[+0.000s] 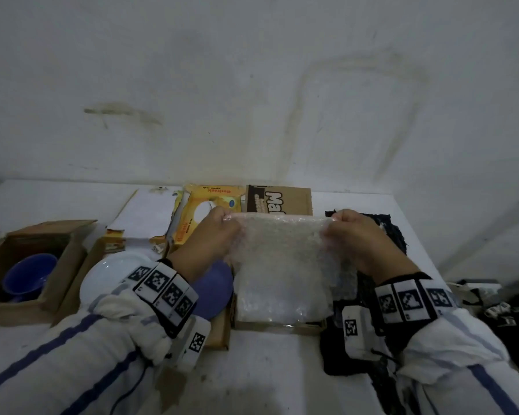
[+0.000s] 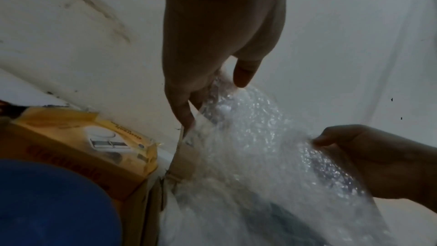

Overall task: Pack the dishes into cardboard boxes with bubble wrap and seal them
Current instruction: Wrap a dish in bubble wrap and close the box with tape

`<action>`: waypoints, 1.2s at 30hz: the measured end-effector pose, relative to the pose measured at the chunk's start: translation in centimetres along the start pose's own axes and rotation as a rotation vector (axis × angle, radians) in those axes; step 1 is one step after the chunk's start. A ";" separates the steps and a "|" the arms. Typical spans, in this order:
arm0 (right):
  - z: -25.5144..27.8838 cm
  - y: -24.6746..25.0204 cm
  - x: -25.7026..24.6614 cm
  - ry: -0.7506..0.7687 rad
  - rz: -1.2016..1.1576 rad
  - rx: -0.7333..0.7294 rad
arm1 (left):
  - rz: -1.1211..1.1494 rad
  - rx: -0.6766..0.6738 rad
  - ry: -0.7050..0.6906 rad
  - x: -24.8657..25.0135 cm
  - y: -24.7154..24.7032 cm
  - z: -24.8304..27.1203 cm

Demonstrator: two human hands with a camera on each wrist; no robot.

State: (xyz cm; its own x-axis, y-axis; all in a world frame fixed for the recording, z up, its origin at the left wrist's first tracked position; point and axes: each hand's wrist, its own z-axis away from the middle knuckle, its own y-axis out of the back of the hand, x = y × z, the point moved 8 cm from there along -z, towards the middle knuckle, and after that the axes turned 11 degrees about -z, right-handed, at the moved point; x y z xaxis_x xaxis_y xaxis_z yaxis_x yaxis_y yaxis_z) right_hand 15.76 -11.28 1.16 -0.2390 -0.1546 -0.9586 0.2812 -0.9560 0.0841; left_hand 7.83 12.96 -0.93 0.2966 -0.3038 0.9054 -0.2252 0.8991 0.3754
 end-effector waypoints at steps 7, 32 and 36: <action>-1.4 -0.5 5.5 -0.026 0.247 0.242 | -0.115 -0.012 0.151 -4.6 -3.3 -0.2; -4.0 -8.4 11.5 -0.030 1.546 -0.401 | -1.568 -0.564 -0.352 -5.3 -9.5 -0.1; -3.8 -7.6 12.8 -0.191 1.493 -0.405 | -1.665 -0.581 -0.423 -5.0 -9.9 -0.2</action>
State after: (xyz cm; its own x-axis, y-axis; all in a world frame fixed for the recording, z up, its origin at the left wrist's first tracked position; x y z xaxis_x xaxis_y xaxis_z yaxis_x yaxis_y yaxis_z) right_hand 14.08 -5.01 -12.80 0.3741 -0.9270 -0.0259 0.5778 0.2112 0.7884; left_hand 8.77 5.66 -9.23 -0.4021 -0.8701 -0.2852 0.3730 -0.4401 0.8168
